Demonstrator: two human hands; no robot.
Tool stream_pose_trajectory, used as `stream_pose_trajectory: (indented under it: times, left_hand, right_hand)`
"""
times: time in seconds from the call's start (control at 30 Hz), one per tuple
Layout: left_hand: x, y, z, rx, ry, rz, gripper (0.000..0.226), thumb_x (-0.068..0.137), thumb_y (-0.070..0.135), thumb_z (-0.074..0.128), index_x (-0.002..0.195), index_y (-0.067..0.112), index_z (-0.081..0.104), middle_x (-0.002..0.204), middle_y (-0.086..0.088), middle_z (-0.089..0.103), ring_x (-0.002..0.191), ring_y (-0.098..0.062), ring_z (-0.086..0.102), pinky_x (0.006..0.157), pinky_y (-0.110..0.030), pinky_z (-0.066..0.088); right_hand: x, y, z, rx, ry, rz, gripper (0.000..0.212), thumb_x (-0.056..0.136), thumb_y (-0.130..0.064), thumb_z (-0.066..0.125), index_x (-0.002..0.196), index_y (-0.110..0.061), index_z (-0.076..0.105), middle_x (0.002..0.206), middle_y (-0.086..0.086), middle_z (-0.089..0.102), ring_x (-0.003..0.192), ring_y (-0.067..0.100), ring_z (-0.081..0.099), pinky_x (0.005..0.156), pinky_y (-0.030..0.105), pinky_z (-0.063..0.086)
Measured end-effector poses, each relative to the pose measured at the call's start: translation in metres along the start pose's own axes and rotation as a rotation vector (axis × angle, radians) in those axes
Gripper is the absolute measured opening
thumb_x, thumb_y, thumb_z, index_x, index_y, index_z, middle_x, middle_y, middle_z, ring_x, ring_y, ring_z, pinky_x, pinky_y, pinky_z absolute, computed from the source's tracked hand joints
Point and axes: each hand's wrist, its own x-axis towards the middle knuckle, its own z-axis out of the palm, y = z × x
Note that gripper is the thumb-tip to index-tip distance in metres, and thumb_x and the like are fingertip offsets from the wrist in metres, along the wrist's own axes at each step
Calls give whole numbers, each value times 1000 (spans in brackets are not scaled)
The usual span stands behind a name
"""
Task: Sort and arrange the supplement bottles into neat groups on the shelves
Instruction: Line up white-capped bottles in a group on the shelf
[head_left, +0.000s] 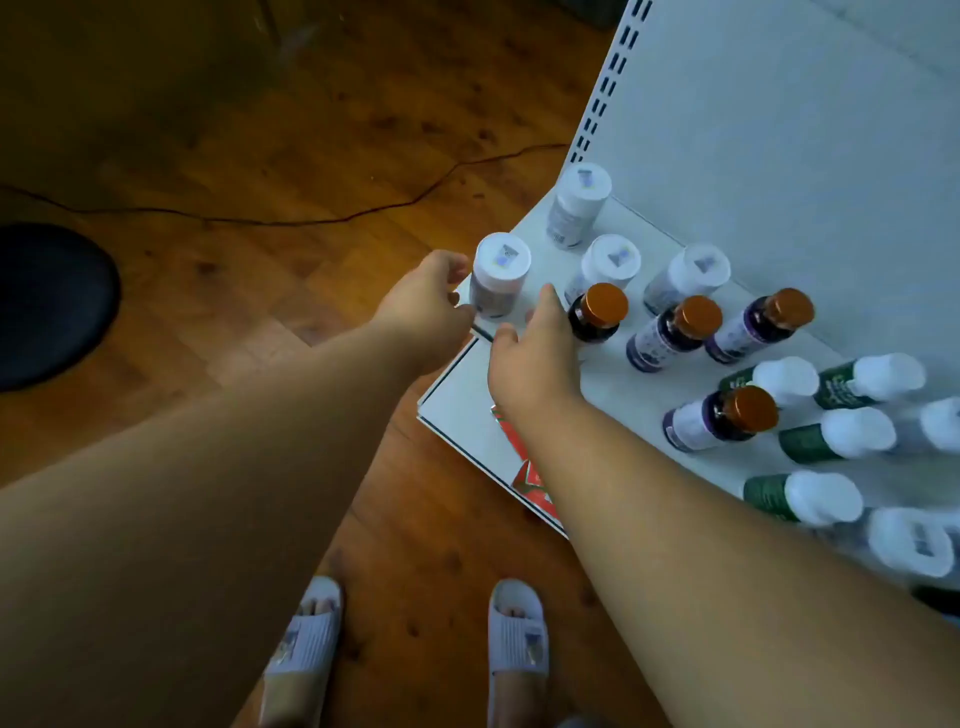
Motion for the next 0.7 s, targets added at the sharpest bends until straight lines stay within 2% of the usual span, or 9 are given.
stream_pose_trajectory:
  times: [0.07, 0.17, 0.23, 0.33, 0.37, 0.43, 0.5, 0.6, 0.7]
  left_hand:
    - [9, -1, 10, -76, 4, 12, 44, 93, 13, 66, 134, 23, 52, 132, 6, 60, 117, -15, 59, 92, -29, 51]
    - [8, -8, 10, -199, 33, -15, 34, 91, 18, 70, 123, 21, 58, 117, 4, 66, 104, -13, 63, 83, -24, 51]
    - [-2, -14, -1, -240, 34, -30, 29, 94, 23, 66, 121, 20, 60, 110, 5, 68, 96, -9, 64, 72, -15, 46]
    - [-34, -17, -24, -389, -21, -153, 26, 101, 30, 54, 123, 20, 62, 107, 1, 70, 94, -12, 69, 63, -17, 49]
    - [-47, -17, -32, -450, -35, -204, 26, 103, 31, 51, 123, 19, 62, 105, -1, 71, 95, -15, 71, 64, -20, 53]
    - [-76, -10, -50, -536, -38, -282, 26, 104, 31, 48, 117, 18, 65, 103, -5, 73, 95, -20, 72, 78, -30, 60]
    - [-107, 1, -70, -594, -37, -329, 24, 104, 29, 48, 111, 17, 67, 101, -8, 74, 94, -21, 73, 89, -40, 58]
    - [-159, 28, -101, -621, -78, -332, 22, 104, 23, 47, 111, 11, 65, 102, -13, 73, 91, -23, 73, 90, -44, 58]
    - [-215, 57, -133, -689, -180, -288, 22, 103, 20, 50, 113, 6, 63, 106, -18, 72, 95, -29, 70, 97, -49, 54]
  right_hand:
    - [7, 2, 6, 21, 28, -17, 62, 98, -8, 45, 154, -15, 21, 158, 4, 32, 144, 20, 32, 114, 31, 26]
    - [9, -2, 11, 100, 90, -53, 54, 94, -3, 46, 146, -16, 39, 144, 5, 49, 132, 20, 48, 111, 36, 38]
    - [-5, -7, 9, 73, 117, -79, 43, 94, -7, 50, 136, -17, 50, 132, 4, 55, 118, 17, 55, 101, 31, 45]
    - [-40, -26, -3, 109, 92, -77, 26, 94, -16, 58, 119, -21, 56, 115, 1, 60, 98, 13, 59, 84, 27, 48]
    - [-52, -34, -7, 153, 64, -64, 23, 93, -17, 60, 115, -23, 56, 111, 1, 61, 94, 13, 60, 83, 29, 50]
    - [-79, -53, -18, 205, 9, -31, 20, 92, -19, 64, 107, -27, 55, 106, -2, 63, 92, 13, 63, 84, 33, 54]
    - [-110, -72, -34, 267, -47, 10, 22, 88, -19, 69, 101, -28, 54, 101, -8, 65, 91, 12, 66, 85, 38, 57]
    - [-161, -99, -64, 362, -79, 75, 35, 80, -20, 78, 102, -29, 53, 100, -5, 67, 90, 16, 68, 85, 46, 57]
    - [-214, -126, -96, 407, -78, 100, 55, 70, -29, 83, 115, -30, 52, 100, -1, 67, 92, 18, 68, 84, 48, 57]
